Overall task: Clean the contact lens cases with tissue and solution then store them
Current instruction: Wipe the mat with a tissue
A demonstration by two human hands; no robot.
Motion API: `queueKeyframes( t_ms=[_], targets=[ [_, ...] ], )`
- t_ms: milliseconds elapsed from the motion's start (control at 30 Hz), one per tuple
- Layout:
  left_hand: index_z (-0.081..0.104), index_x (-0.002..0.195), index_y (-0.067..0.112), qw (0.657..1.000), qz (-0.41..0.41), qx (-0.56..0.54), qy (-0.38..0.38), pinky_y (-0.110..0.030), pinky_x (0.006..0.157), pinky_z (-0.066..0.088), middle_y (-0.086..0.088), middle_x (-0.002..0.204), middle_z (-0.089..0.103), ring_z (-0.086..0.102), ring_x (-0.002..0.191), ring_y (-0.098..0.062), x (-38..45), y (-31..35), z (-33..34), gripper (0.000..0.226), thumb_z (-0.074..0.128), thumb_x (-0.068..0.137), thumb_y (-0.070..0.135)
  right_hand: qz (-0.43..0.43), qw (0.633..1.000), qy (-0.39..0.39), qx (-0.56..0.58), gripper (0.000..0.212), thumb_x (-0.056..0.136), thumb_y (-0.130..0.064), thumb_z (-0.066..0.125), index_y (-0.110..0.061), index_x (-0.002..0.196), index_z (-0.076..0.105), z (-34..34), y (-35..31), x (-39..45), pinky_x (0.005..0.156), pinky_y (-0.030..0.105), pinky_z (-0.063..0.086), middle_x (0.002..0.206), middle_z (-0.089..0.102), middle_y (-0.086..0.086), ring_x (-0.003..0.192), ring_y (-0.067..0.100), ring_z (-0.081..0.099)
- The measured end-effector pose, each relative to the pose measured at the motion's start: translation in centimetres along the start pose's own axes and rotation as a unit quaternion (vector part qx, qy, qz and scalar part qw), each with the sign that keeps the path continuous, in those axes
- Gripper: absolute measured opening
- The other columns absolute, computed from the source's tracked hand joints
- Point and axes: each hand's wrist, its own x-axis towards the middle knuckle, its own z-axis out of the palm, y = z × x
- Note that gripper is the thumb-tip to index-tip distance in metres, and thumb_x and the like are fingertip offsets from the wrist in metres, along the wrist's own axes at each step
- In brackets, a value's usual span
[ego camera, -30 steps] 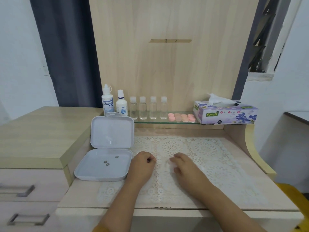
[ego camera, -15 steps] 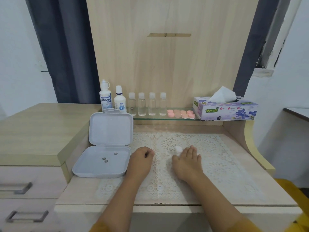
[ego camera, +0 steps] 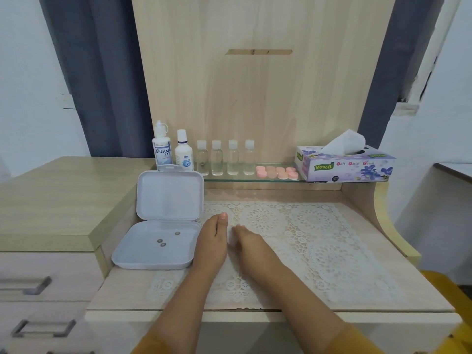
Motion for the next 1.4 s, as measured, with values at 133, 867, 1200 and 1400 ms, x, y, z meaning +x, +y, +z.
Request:
queueKeyframes(
  t_ms=[133,867,1200,1400],
  targets=[
    [0.059,0.121,0.014,1.0,-0.026,-0.017,0.001,-0.018,0.091,0.029,0.01,0.112,0.056,0.048,0.104,-0.003,-0.1,0.0,0.0,0.043,0.03,0.102,0.039,-0.012,0.999,0.047,0.026,0.02,0.088,-0.004,0.044,-0.007,0.095,0.063,0.5,-2.2,-0.6,0.072,0.037,0.053,0.086,0.067,0.009,0.077,0.022,0.063],
    [0.057,0.116,0.024,0.998,-0.044,-0.043,-0.024,-0.015,0.09,0.03,0.017,0.102,0.054,0.048,0.097,0.005,-0.7,0.2,-0.2,0.042,0.025,0.1,0.047,0.131,0.97,-0.039,-0.2,0.055,0.104,-0.033,0.009,-0.015,0.155,0.001,-3.1,5.3,-1.5,0.118,0.045,-0.01,0.162,-0.005,-0.003,0.149,0.016,-0.004],
    [0.049,0.138,0.019,0.995,-0.054,-0.088,-0.007,-0.017,0.103,0.023,0.006,0.141,0.048,0.039,0.125,-0.002,-0.2,-0.3,0.0,0.052,0.027,0.1,0.047,-0.001,0.988,0.154,-0.005,0.017,0.083,-0.008,0.058,-0.019,0.074,0.067,0.2,0.7,-1.6,0.062,0.02,0.042,0.073,0.058,-0.01,0.069,0.005,0.052],
    [0.05,0.136,0.02,0.994,-0.061,-0.096,-0.005,-0.017,0.101,0.024,0.008,0.137,0.05,0.041,0.121,0.0,-0.1,-0.5,0.0,0.048,0.028,0.101,0.045,-0.033,0.981,0.188,-0.023,0.013,0.077,-0.005,0.067,-0.015,0.072,0.072,1.5,0.2,1.5,0.068,0.025,0.048,0.081,0.06,-0.006,0.079,0.011,0.054]
  ],
)
